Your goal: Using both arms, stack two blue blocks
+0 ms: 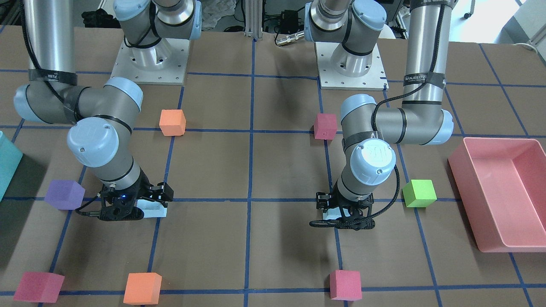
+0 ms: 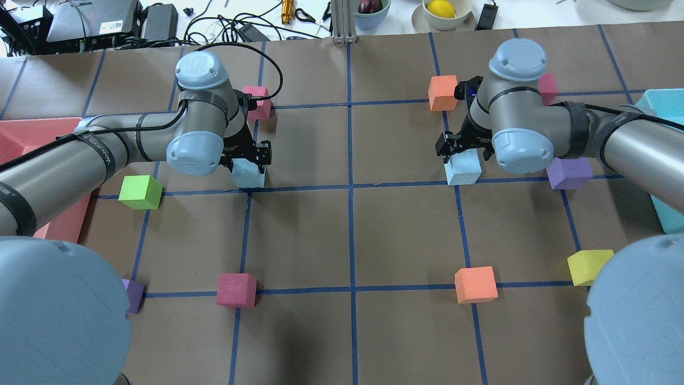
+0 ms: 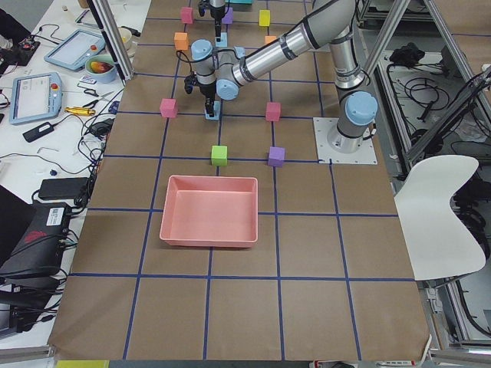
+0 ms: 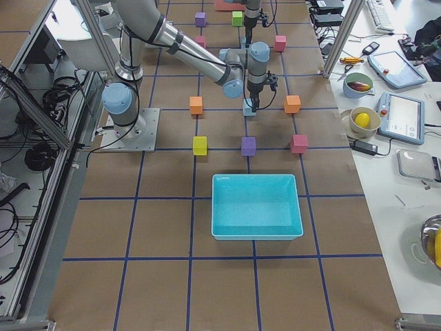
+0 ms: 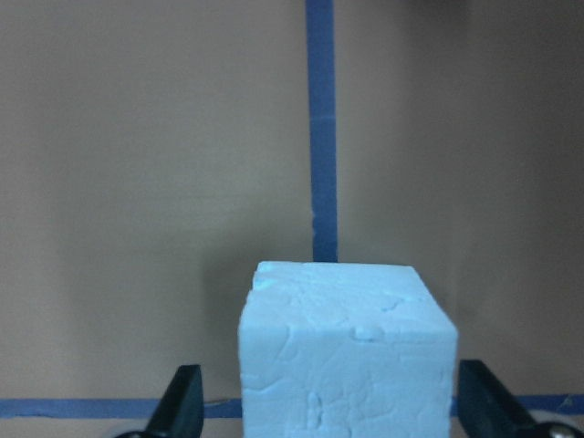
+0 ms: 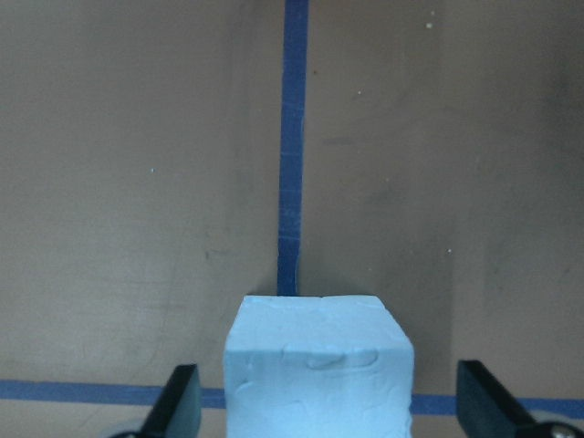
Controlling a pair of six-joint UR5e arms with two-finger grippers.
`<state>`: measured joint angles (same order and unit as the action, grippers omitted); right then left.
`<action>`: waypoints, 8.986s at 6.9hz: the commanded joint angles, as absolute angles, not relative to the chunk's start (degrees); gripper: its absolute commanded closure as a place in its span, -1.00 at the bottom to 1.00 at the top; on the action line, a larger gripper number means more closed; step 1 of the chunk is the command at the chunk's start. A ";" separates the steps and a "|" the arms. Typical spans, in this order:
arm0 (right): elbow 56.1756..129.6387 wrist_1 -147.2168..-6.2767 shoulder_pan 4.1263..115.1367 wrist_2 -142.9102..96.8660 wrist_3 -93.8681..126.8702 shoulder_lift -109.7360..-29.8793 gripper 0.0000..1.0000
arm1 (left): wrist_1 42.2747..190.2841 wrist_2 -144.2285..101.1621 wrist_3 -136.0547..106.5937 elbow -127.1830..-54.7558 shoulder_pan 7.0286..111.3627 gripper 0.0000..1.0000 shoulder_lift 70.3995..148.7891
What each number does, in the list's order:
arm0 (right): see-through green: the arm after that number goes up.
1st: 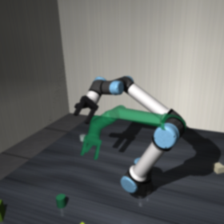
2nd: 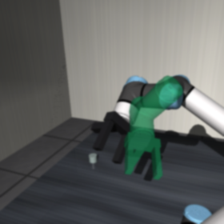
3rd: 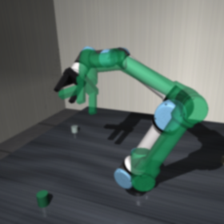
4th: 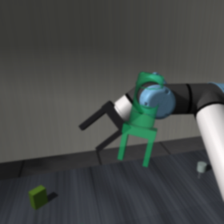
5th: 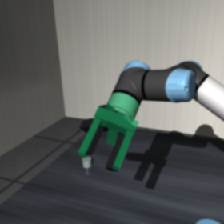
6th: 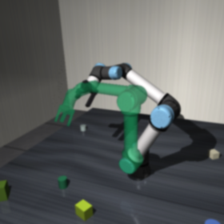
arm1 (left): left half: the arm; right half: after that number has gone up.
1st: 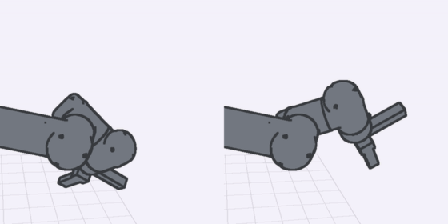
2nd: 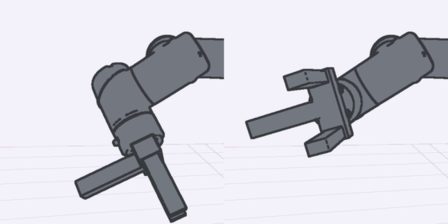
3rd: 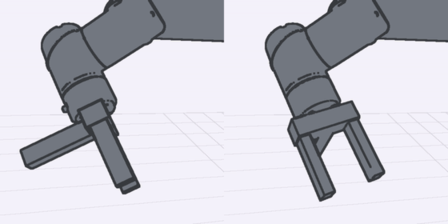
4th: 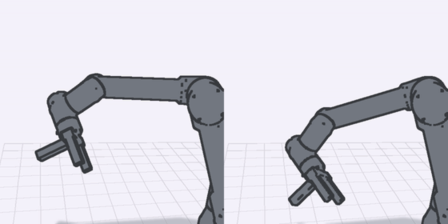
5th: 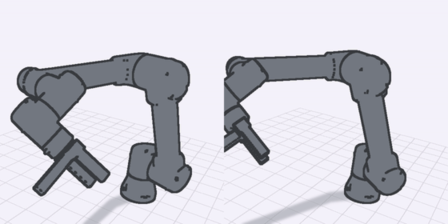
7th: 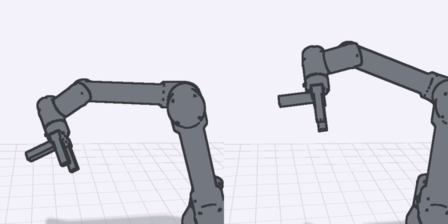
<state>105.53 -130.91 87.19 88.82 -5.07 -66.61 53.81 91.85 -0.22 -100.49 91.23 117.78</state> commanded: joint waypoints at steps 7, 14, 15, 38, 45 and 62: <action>88.58 -117.14 89.37 86.77 3.80 -65.22 1.00 | 53.43 91.41 -0.26 -98.10 91.93 0.72 116.54; 71.37 -115.40 105.98 86.66 18.01 -49.05 1.00 | 61.79 92.46 -1.14 -96.07 95.71 0.70 108.54; 71.37 -115.40 106.26 86.66 17.93 -48.52 1.00 | 61.79 92.29 -1.14 -94.76 95.63 0.70 109.94; 83.58 -86.66 90.97 89.38 2.29 -82.79 -1.00 | 68.65 89.21 -21.97 -69.17 109.34 0.69 129.63; 86.40 -86.39 90.26 89.30 2.11 -85.61 -1.00 | 67.76 87.63 -24.08 -69.08 109.25 0.68 130.87; 85.87 -86.40 90.35 88.33 2.11 -86.48 -1.00 | 91.11 91.58 1.23 -85.63 91.93 -0.99 92.94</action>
<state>85.86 -86.46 90.33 88.38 2.13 -86.41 96.19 91.11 0.73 -79.02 92.06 97.48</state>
